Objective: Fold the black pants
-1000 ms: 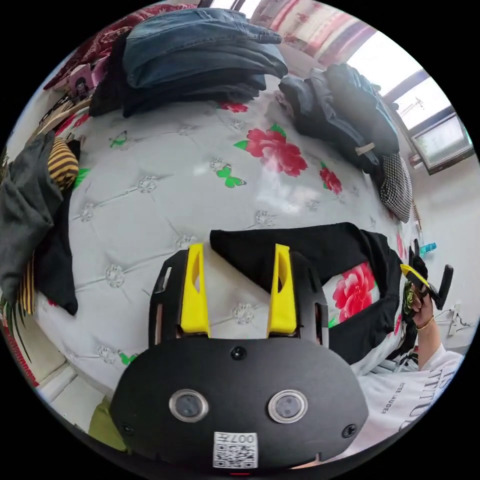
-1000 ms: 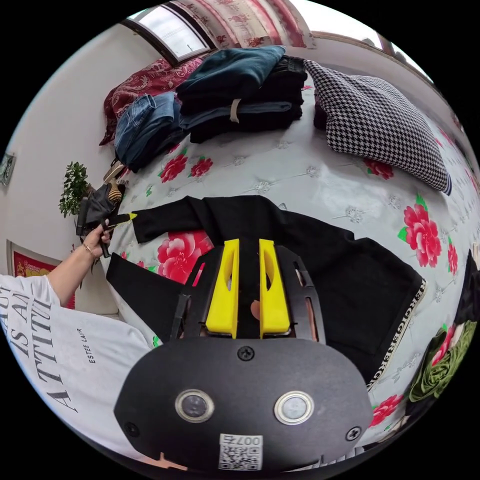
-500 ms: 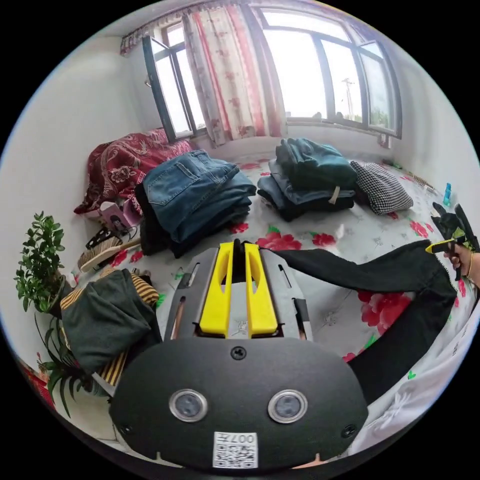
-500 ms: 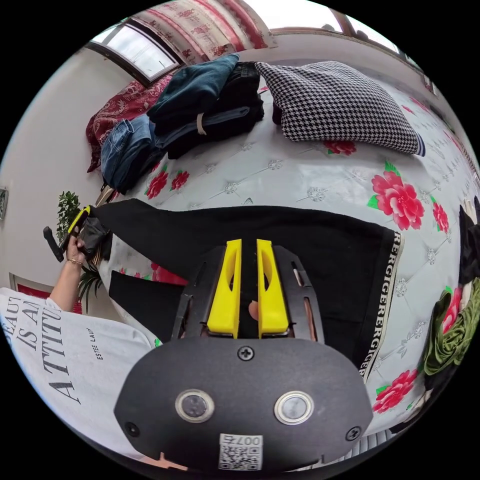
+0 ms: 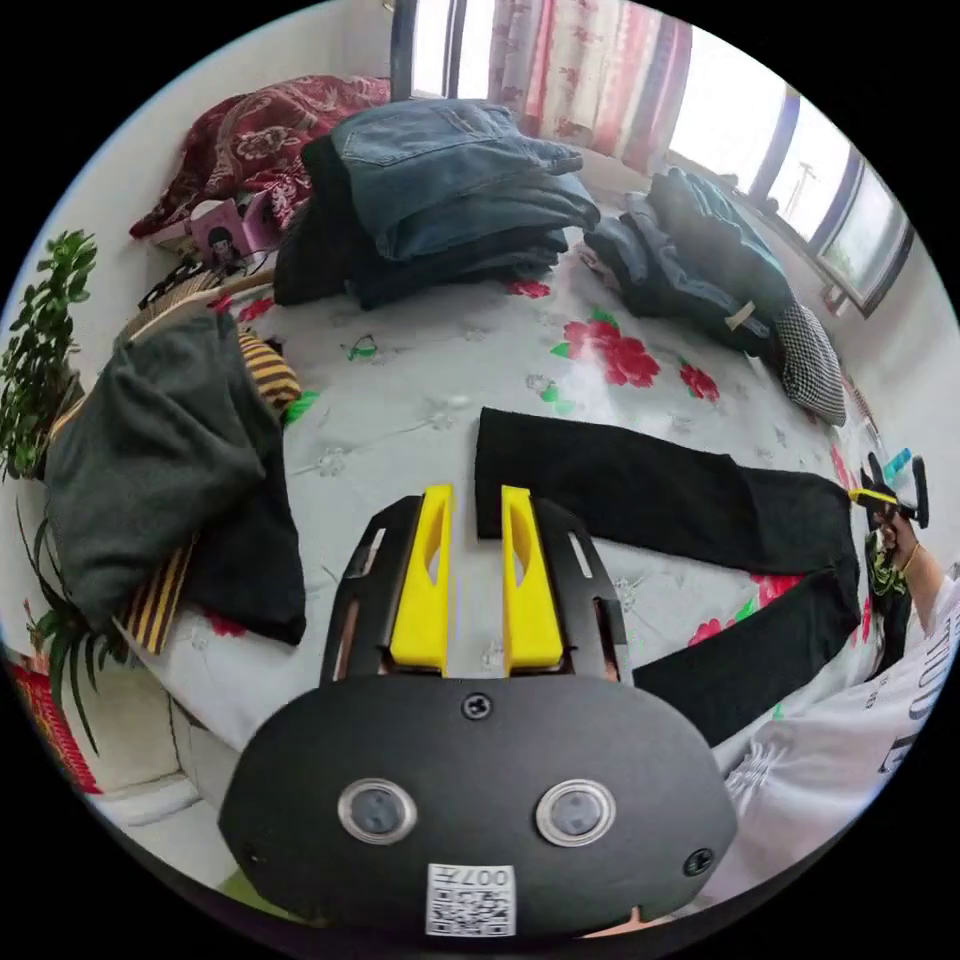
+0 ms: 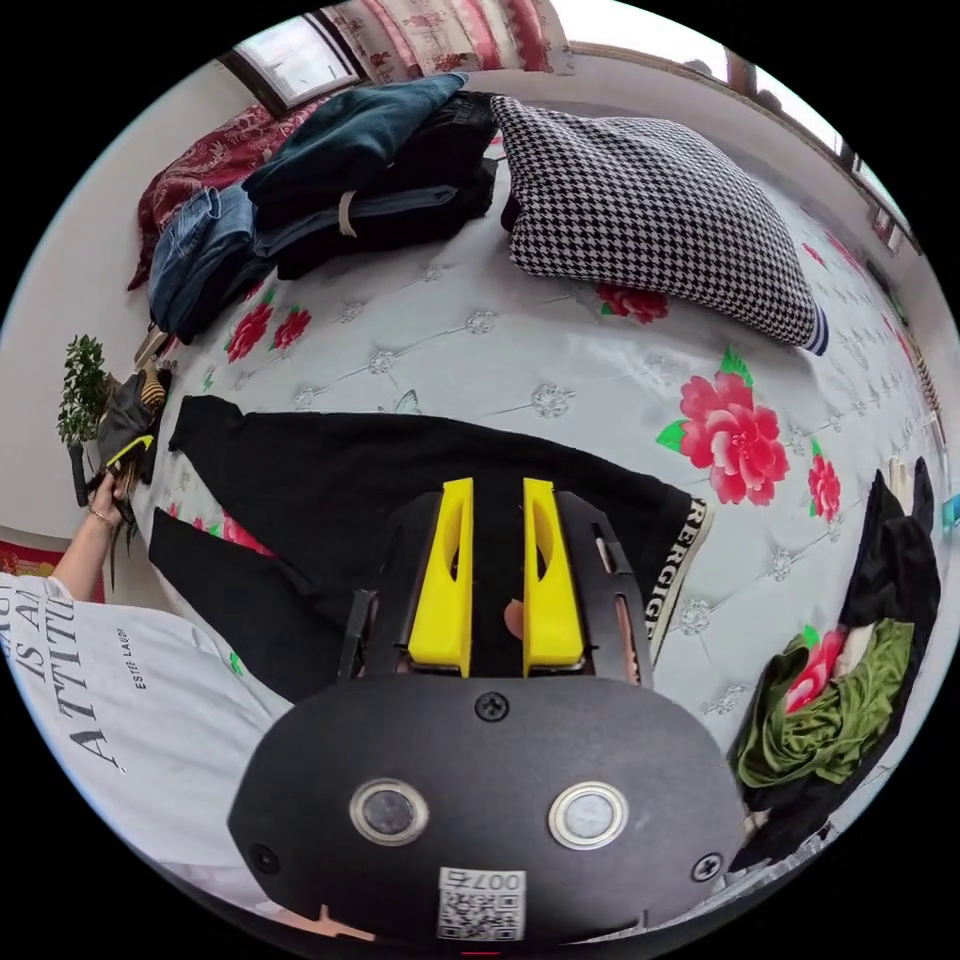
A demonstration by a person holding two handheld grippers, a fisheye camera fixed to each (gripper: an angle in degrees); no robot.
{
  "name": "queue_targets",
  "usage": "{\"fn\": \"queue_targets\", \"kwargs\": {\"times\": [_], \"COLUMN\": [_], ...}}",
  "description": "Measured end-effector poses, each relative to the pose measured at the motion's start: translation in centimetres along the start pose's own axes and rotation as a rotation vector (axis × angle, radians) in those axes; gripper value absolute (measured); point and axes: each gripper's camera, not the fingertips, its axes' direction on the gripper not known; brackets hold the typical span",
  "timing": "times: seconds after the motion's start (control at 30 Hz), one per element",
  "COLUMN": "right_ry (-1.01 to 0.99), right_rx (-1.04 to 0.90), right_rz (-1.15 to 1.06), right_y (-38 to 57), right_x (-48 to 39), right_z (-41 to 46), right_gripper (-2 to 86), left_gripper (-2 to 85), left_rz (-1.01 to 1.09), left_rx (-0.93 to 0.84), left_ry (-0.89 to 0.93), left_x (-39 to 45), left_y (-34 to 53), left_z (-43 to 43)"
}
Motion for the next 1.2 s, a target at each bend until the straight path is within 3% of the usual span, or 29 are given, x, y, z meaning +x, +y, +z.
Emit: {"fn": "queue_targets", "kwargs": {"times": [0.27, 0.33, 0.53, 0.67, 1.07, 1.2], "right_ry": [0.105, 0.125, 0.072, 0.076, 0.024, 0.008], "right_rx": [-0.166, -0.192, -0.255, -0.158, 0.163, 0.134], "right_rz": [-0.077, -0.126, -0.177, -0.151, -0.196, -0.193], "right_y": [-4.4, -5.0, -6.2, -5.3, 5.0, 9.5], "right_x": [4.2, 3.8, 3.0, 3.2, -1.3, -2.1], "right_z": [3.1, 4.2, 6.7, 3.8, -9.3, -9.6], "right_gripper": [7.1, 6.7, 2.2, 0.3, -0.2, -0.2], "left_gripper": [10.0, 8.6, -0.4, -0.9, -1.0, -1.0], "left_rz": [0.36, 0.433, 0.357, 0.245, 0.228, 0.211], "left_rx": [-0.284, -0.262, -0.276, -0.162, 0.157, 0.117], "left_ry": [0.027, 0.015, 0.027, 0.092, 0.125, 0.088], "left_x": [6.3, 7.0, 6.6, 4.6, 4.1, 4.4], "left_y": [-10.0, -10.0, -10.2, -9.3, 0.8, 6.0], "left_z": [9.9, 9.8, 9.6, 6.5, -10.0, -12.4]}}
